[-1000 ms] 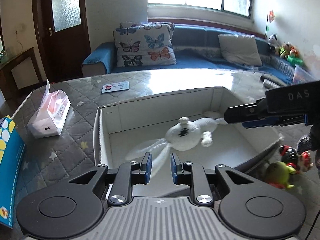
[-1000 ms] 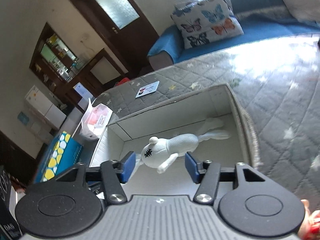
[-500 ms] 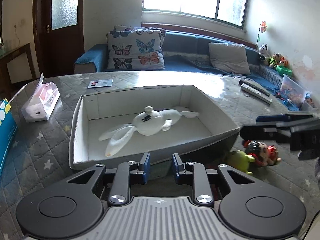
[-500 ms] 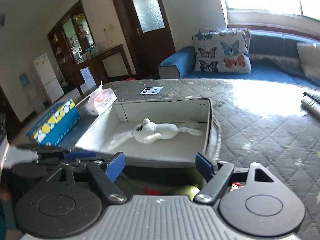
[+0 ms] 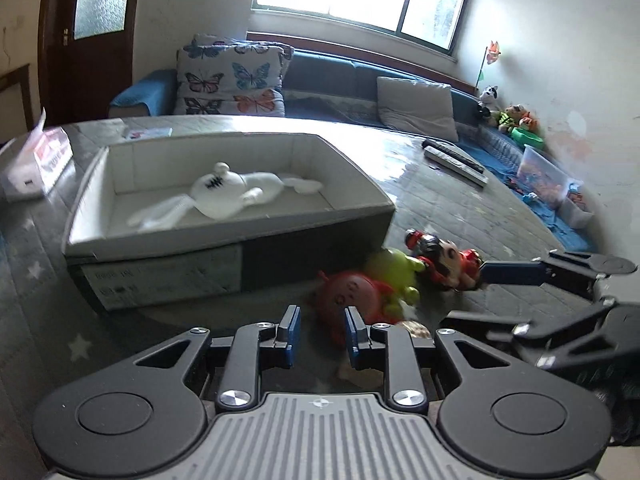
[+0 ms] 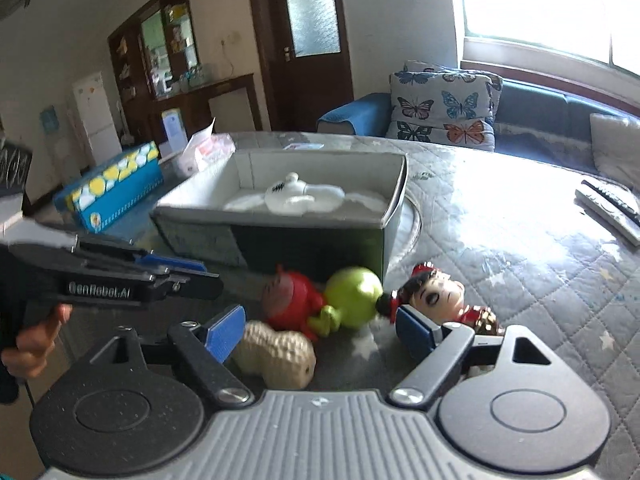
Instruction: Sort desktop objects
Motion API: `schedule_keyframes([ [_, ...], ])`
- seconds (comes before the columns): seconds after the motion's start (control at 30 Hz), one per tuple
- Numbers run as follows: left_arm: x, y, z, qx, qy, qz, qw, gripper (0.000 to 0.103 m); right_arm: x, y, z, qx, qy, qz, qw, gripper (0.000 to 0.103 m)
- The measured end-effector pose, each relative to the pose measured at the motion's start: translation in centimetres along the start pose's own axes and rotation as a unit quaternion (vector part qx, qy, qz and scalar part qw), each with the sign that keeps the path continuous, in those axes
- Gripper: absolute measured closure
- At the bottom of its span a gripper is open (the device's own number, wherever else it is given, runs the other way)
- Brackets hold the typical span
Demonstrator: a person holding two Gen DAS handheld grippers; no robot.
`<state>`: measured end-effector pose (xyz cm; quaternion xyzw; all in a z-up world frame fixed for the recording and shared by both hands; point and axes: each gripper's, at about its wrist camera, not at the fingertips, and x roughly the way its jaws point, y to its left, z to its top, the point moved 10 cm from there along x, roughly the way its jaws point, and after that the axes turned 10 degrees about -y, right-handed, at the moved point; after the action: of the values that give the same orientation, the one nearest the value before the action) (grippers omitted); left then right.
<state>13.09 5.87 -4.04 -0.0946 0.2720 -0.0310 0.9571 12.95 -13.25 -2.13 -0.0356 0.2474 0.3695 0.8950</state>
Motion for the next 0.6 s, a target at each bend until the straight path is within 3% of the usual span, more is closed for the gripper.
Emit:
schedule_keyframes([
  [0.27, 0.2, -0.8, -1.6, -0.017, 0.014, -0.024, 0.9995, 0.077, 0.7, 1.5, -2.8, -0.01, 0.017, 0.011, 1.0, 0.019],
  [0.6, 0.8, -1.1, -2.5, -0.03, 0.031, -0.046, 0.998, 0.077, 1.8, 2.8, -3.8, -0.036, 0.03, 0.021, 0.999, 0.021],
])
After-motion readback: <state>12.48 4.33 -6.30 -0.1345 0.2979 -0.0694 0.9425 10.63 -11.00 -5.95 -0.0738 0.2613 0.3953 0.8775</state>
